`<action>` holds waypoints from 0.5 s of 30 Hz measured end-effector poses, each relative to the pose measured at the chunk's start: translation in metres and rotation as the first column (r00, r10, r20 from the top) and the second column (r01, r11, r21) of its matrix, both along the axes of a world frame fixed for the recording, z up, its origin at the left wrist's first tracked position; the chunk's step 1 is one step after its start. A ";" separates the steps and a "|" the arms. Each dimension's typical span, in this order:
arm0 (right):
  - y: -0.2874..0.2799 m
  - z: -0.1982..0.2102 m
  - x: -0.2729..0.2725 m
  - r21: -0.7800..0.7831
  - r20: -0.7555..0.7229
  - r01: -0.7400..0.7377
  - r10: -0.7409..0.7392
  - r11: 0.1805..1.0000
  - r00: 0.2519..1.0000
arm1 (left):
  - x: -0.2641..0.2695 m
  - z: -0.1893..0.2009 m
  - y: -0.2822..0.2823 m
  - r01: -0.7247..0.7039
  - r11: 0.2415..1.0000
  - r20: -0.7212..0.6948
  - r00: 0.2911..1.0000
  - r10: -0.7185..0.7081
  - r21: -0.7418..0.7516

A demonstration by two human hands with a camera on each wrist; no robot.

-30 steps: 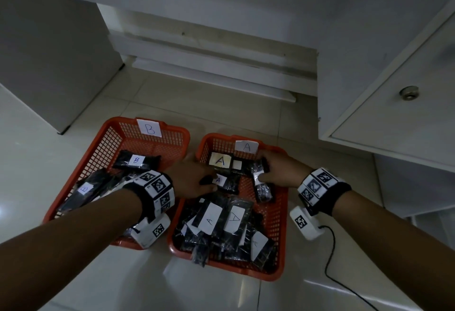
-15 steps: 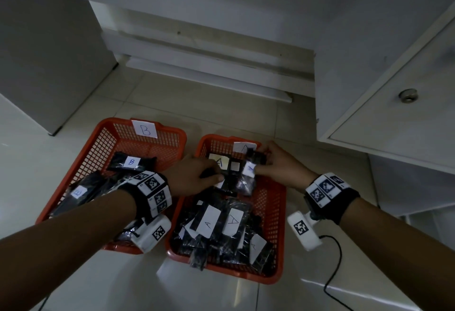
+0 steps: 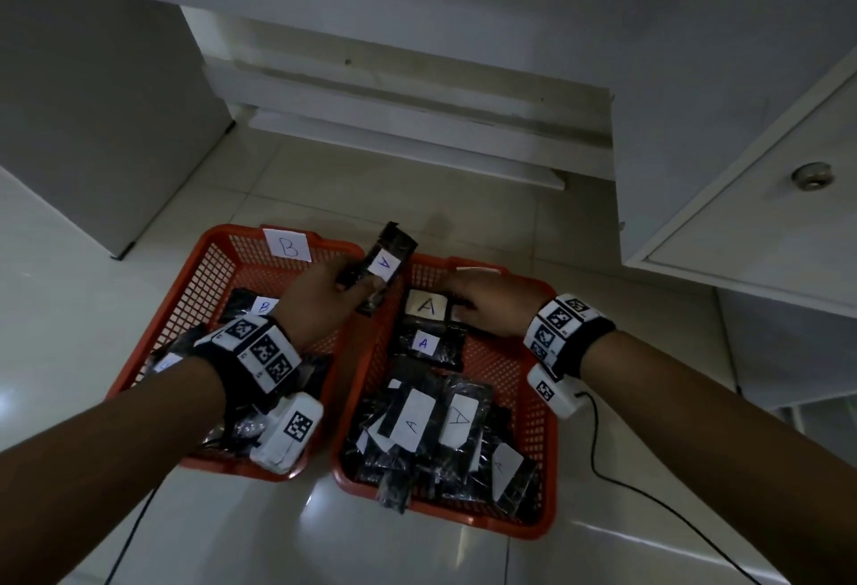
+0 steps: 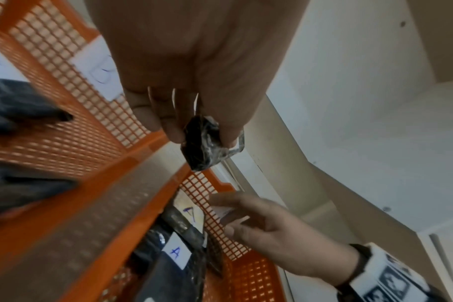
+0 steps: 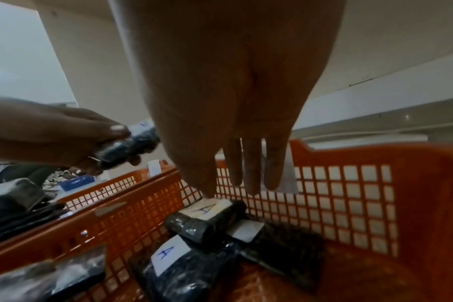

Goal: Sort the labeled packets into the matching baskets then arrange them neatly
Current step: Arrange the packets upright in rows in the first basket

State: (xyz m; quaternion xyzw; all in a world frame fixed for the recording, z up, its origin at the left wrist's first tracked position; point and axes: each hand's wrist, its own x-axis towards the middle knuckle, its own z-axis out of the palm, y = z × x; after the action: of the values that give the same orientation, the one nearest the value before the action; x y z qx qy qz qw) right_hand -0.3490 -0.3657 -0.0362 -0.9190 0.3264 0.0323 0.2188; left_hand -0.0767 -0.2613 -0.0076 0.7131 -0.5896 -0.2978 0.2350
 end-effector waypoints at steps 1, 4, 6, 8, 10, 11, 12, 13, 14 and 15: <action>-0.002 -0.007 0.001 0.011 0.006 -0.024 0.024 1.000 1.000 | 0.005 -0.003 0.003 -0.006 1.000 -0.007 1.000 0.006 -0.003; -0.004 -0.018 0.010 -0.001 -0.018 0.020 -0.020 1.000 1.000 | 0.015 -0.005 0.012 0.003 1.000 -0.053 0.999 -0.005 -0.026; -0.006 -0.020 0.015 -0.049 -0.068 0.072 -0.076 0.996 0.995 | 0.017 -0.002 0.018 0.005 0.999 -0.062 0.998 -0.007 -0.033; -0.005 -0.021 0.021 -0.028 -0.088 0.085 -0.087 0.996 0.992 | 0.020 0.002 0.023 0.000 0.999 -0.063 0.998 -0.002 -0.044; -0.003 -0.023 0.025 0.013 -0.097 0.077 -0.075 0.997 0.992 | 0.023 0.004 0.026 -0.008 0.999 -0.068 0.998 0.005 -0.045; -0.002 -0.024 0.026 0.026 -0.107 0.081 -0.078 0.996 0.991 | 0.024 0.005 0.027 -0.014 0.999 -0.066 0.998 0.012 -0.038; -0.001 -0.025 0.028 0.037 -0.123 0.105 -0.100 0.994 0.987 | 0.024 0.007 0.028 -0.020 0.999 -0.061 0.998 0.018 -0.030; 0.000 -0.025 0.030 0.047 -0.131 0.132 -0.125 0.990 0.983 | 0.024 0.009 0.029 -0.025 0.999 -0.053 0.998 0.024 -0.024; 0.001 -0.025 0.031 0.061 -0.136 0.161 -0.152 0.985 0.979 | 0.024 0.011 0.030 -0.027 0.999 -0.049 0.998 0.026 -0.024; 0.003 -0.025 0.031 0.073 -0.128 0.184 -0.174 0.980 0.976 | 0.024 0.011 0.030 -0.028 0.999 -0.054 0.998 0.027 -0.027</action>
State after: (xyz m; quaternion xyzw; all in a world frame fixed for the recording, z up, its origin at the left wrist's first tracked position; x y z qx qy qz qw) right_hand -0.3175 -0.3631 -0.0616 -0.8720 0.4190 0.0820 0.2394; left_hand -0.0532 -0.2316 0.0039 0.7095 -0.5773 -0.3053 0.2648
